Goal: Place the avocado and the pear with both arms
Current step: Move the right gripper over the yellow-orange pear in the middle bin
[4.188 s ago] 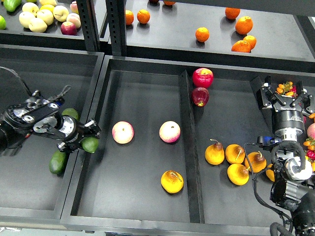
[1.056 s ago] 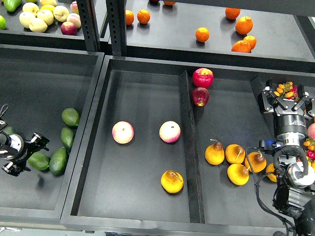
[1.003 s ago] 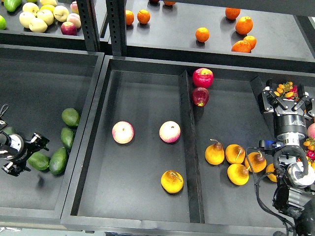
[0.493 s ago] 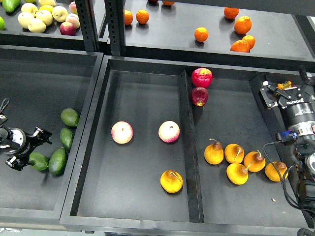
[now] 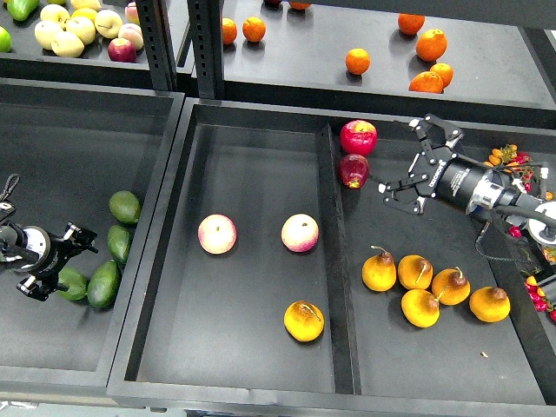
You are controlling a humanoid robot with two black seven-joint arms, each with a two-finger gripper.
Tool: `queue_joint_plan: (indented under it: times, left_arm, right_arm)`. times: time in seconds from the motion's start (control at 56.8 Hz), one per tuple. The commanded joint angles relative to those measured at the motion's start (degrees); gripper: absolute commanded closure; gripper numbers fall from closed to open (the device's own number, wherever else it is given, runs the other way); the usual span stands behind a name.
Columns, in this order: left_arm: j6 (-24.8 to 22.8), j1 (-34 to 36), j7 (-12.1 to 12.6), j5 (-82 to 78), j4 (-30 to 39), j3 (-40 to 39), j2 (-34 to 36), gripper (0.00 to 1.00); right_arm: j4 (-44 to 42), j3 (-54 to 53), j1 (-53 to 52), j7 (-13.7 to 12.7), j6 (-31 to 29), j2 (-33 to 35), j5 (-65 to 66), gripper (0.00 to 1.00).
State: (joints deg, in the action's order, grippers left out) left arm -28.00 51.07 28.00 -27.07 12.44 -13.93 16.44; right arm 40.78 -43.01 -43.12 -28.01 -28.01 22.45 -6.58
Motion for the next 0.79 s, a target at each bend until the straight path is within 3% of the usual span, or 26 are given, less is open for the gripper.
queue_joint_plan:
  times: [0.0, 0.422, 0.774]
  left_arm:
    - [0.0, 0.69, 0.0, 0.17, 0.04, -0.13, 0.0, 0.02]
    - [0.0, 3.16, 0.0, 0.35, 0.39, -0.22, 0.0, 0.01]
    - [0.0, 3.33, 0.0, 0.52, 0.39, -0.22, -0.09, 0.01]
  right_arm:
    - [-0.09, 10.81, -0.74, 0.01, 0.01, -0.04, 0.07, 0.01]
    - [-5.18, 23.76, -1.09, 0.01, 0.01, -1.88, 5.25, 0.01]
    - [-8.96, 24.9, -1.09, 0.01, 0.01, -7.68, 8.69, 0.01]
